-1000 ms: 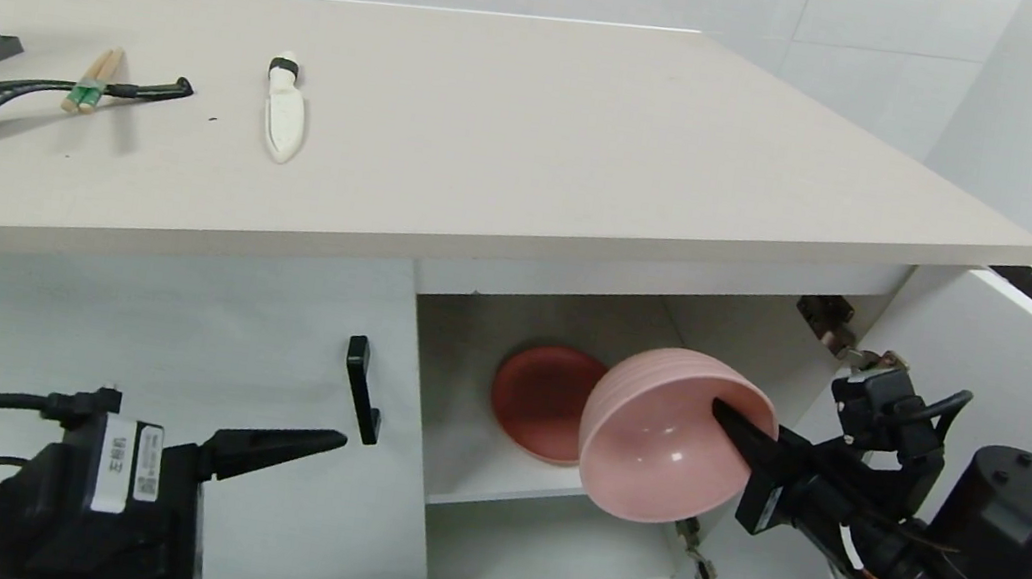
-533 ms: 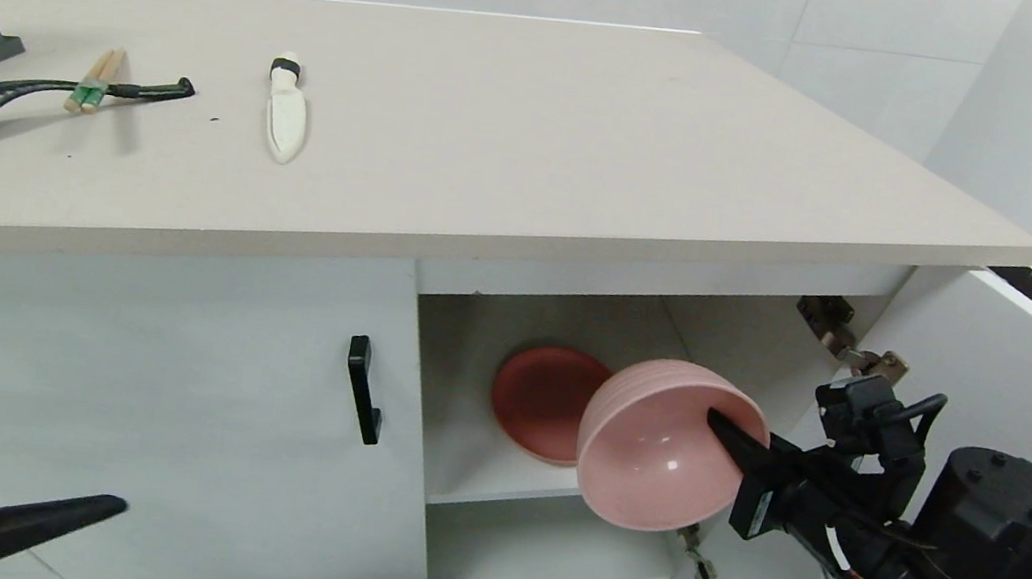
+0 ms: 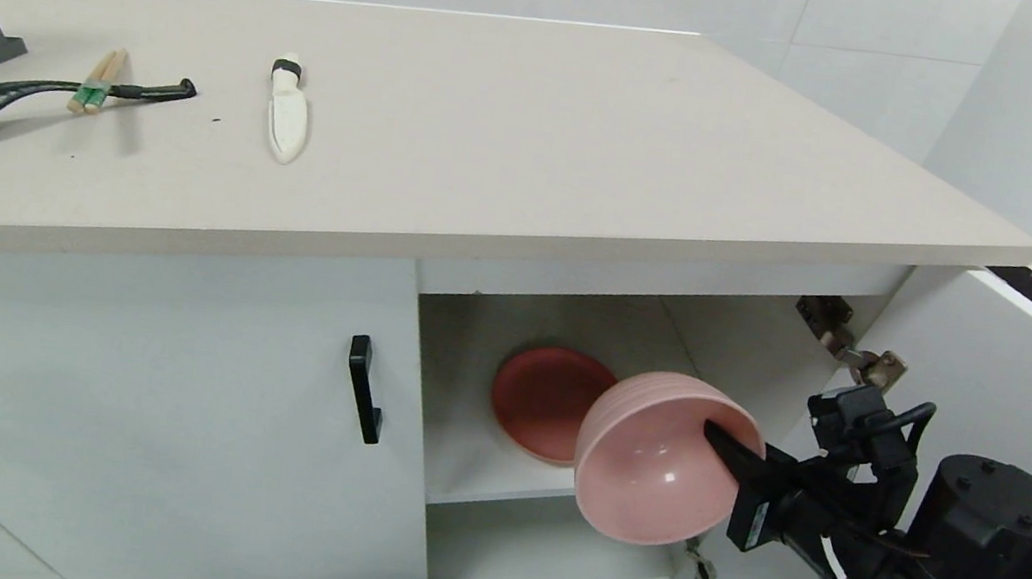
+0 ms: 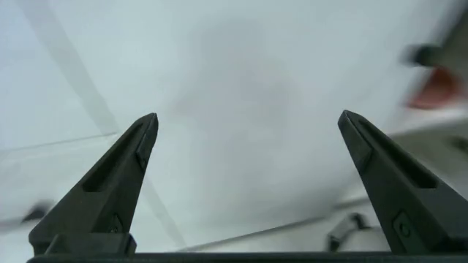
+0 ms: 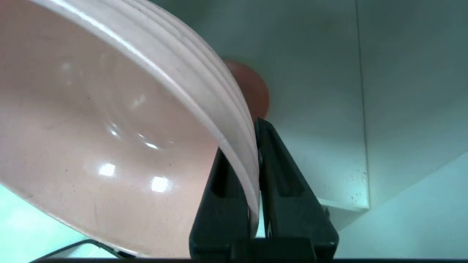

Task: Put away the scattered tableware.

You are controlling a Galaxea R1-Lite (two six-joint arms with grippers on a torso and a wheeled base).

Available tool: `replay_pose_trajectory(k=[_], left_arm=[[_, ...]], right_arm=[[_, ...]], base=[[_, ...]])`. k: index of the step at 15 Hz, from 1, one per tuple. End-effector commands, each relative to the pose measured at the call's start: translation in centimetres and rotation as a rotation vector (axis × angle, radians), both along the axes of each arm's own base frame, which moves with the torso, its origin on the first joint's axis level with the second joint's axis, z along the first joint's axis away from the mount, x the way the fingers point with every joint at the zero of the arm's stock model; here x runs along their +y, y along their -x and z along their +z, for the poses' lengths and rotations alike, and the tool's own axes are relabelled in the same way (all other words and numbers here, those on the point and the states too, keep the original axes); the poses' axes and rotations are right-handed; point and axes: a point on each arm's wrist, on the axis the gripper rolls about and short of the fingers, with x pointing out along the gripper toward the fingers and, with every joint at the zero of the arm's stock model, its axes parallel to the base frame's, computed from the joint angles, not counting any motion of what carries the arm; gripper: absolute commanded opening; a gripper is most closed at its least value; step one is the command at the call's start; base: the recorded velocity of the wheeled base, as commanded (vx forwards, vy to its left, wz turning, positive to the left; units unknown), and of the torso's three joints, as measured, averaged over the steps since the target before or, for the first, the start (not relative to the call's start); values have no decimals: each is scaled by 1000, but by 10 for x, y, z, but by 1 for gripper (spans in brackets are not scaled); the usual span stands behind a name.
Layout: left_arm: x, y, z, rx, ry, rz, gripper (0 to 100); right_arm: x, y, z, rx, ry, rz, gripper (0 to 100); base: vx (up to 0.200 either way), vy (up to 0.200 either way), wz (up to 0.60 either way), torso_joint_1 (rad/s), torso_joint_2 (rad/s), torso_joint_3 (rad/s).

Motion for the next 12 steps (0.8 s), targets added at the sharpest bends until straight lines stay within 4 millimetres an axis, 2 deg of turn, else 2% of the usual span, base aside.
replay_pose_trajectory(k=[1,3,4,6,8,11,12], left_arm=[[1,4,-2,-30,-7,24,100],[-1,9,-7,-36,-95,150,100],[-1,8,-7,-25,-98,139,100],[-2,11,-9,-66,-94,41,100],[-6,12,-10,-51,-21,-143,100],[-7,13,-9,-36,61,-189,100],[-9,13,-9,-31,97,-263,100]], right_arm=[[0,0,0,1,1,-2,0],[-1,-1,0,-1,0,-3,0],[-1,-1,0,-1,0,-5,0],[-1,0,-1,4,1,-5,0],[1,-1,-7,30,4,-1,0],[7,-9,-16,48,13,1,0],[10,-14,-20,55,12,2,0]], base=[[0,0,0,0,0,0],[0,0,0,0,0,0],[0,0,0,0,0,0],[0,0,0,0,0,0],[0,0,0,0,0,0],[0,0,0,0,0,0],[0,0,0,0,0,0]])
